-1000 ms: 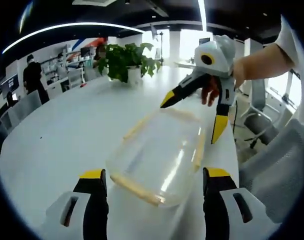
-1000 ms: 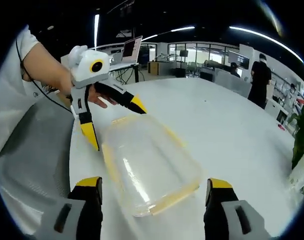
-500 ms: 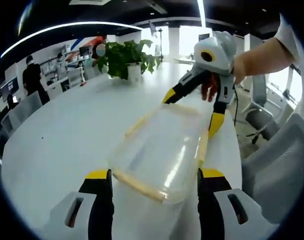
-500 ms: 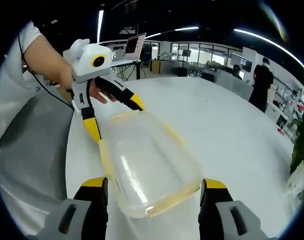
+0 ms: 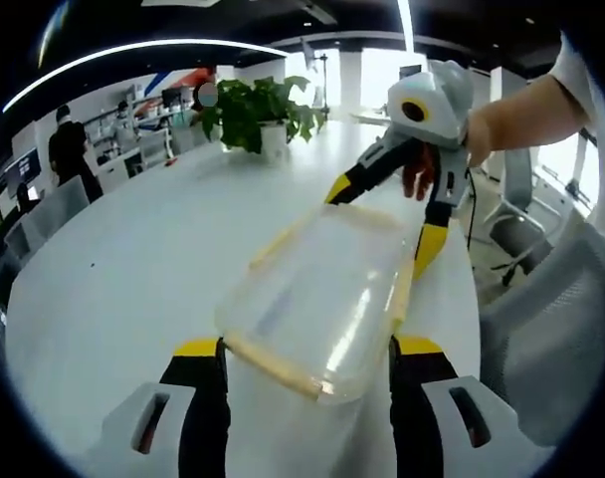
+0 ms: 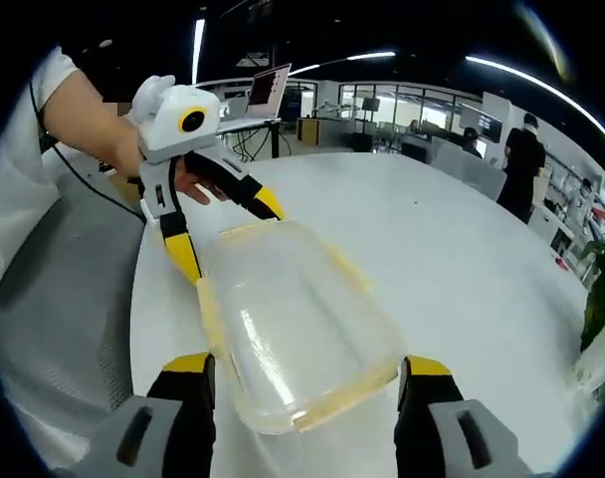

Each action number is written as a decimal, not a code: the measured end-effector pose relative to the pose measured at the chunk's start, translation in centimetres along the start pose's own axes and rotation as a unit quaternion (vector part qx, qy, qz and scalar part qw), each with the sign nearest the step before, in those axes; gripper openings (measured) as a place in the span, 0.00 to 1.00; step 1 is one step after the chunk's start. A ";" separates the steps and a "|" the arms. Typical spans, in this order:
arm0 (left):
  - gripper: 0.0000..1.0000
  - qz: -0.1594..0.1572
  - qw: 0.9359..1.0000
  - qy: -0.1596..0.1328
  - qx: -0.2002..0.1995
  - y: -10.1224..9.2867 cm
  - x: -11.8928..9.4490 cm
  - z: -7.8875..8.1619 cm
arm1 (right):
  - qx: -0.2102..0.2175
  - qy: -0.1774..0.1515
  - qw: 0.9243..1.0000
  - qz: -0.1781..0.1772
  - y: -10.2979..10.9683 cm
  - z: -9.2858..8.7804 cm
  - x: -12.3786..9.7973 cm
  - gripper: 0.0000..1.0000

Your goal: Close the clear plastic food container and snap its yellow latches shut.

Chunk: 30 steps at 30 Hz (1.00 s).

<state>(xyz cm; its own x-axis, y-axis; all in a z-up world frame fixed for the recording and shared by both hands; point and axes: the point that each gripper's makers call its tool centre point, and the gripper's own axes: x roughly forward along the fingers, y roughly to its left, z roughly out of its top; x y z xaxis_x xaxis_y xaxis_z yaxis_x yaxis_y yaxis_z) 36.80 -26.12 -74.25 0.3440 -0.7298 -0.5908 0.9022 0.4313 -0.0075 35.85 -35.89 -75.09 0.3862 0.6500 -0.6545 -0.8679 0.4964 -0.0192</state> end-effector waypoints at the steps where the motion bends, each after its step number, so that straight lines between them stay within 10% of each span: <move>1: 0.64 0.001 1.000 0.002 -0.001 0.1 -0.3 -0.2 | -0.002 0.000 1.000 0.003 0.3 0.3 0.3 0.73; 30: 0.64 0.037 0.998 0.031 -0.027 5.2 -11.9 -8.9 | -0.043 0.004 0.998 0.048 8.8 8.6 9.6 0.68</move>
<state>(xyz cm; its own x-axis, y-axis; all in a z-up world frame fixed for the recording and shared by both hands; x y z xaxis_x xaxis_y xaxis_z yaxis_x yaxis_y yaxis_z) 35.10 -10.52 -74.42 0.3904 -0.6619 -0.6399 0.8595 0.5111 -0.0043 34.66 -20.32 -75.06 0.2985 0.6868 -0.6627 -0.9241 0.3816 -0.0208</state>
